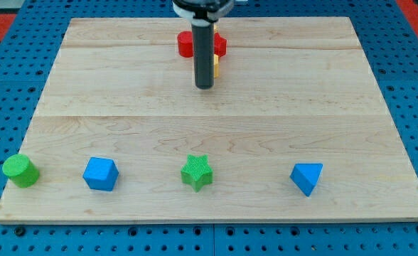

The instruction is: Move the blue triangle towards top

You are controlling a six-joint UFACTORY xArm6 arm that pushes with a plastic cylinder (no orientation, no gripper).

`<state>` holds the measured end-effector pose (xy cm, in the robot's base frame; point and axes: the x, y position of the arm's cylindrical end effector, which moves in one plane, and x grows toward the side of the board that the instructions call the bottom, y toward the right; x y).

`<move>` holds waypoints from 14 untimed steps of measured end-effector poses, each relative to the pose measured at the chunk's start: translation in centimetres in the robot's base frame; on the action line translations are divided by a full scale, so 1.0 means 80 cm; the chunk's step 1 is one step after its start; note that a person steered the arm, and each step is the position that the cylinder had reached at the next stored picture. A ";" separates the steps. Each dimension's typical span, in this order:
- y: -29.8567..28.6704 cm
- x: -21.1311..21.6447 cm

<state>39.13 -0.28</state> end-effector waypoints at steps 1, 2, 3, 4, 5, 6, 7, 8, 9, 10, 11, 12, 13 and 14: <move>0.109 0.026; 0.190 0.069; 0.241 0.153; 0.197 0.237; 0.117 0.237; 0.092 0.193; 0.112 0.172; 0.118 0.118; 0.135 0.086; 0.171 0.070; 0.171 0.027; 0.167 0.005; 0.176 -0.040; 0.158 -0.083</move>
<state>32.52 12.36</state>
